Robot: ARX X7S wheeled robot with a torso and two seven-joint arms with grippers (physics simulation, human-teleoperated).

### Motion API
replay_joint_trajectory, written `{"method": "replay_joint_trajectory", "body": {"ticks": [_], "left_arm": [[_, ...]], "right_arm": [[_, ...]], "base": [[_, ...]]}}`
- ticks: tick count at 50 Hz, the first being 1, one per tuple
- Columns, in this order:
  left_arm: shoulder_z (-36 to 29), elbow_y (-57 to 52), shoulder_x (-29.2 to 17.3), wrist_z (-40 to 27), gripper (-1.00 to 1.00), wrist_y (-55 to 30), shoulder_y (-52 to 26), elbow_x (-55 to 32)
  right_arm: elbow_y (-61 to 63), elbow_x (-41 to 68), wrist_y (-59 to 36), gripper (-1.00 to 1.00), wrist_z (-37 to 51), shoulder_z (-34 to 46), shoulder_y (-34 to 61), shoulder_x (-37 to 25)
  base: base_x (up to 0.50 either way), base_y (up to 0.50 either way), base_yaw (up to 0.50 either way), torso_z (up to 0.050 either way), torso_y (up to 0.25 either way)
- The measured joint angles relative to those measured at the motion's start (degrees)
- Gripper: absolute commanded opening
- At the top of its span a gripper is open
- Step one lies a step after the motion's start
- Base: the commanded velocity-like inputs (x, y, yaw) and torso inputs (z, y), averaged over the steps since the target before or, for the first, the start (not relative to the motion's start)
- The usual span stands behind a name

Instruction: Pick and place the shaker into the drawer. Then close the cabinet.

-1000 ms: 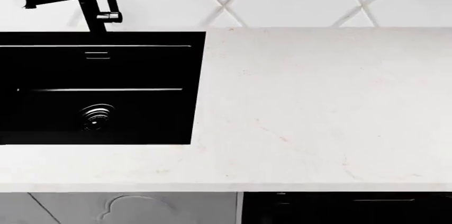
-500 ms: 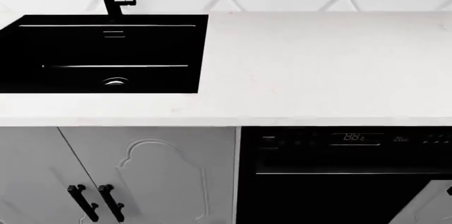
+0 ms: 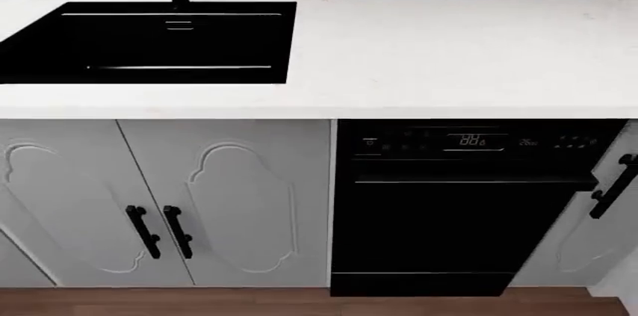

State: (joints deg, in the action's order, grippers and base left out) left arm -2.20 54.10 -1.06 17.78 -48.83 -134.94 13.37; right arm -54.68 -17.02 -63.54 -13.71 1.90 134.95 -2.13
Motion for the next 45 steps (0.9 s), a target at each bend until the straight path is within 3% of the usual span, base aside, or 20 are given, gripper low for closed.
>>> {"method": "replay_joint_trajectory", "body": {"ticks": [24,35,45], "left_arm": [[-0.35,-0.67,-0.12,0.17,-1.00,-1.01,0.02,-0.08],[-0.97,-4.60,-0.48,0.99,-1.00,-4.07,0.87,-0.19],[-2.31,-16.12,-1.26,2.75,-1.00,-10.21,5.99,-0.16]], "right_arm": [[-0.03,-0.13,-0.68,-1.00,-0.60,0.12,-0.01,-0.11],[2.65,-0.40,-2.25,-1.00,-1.74,0.14,0.00,0.11],[9.74,-0.32,-5.14,-1.00,-3.21,0.44,-1.95,0.67]], "base": [[-0.50,0.00,0.00,0.001,0.000],[0.00,0.00,0.00,0.000,0.000],[0.00,0.00,0.00,0.000,0.000]]}}
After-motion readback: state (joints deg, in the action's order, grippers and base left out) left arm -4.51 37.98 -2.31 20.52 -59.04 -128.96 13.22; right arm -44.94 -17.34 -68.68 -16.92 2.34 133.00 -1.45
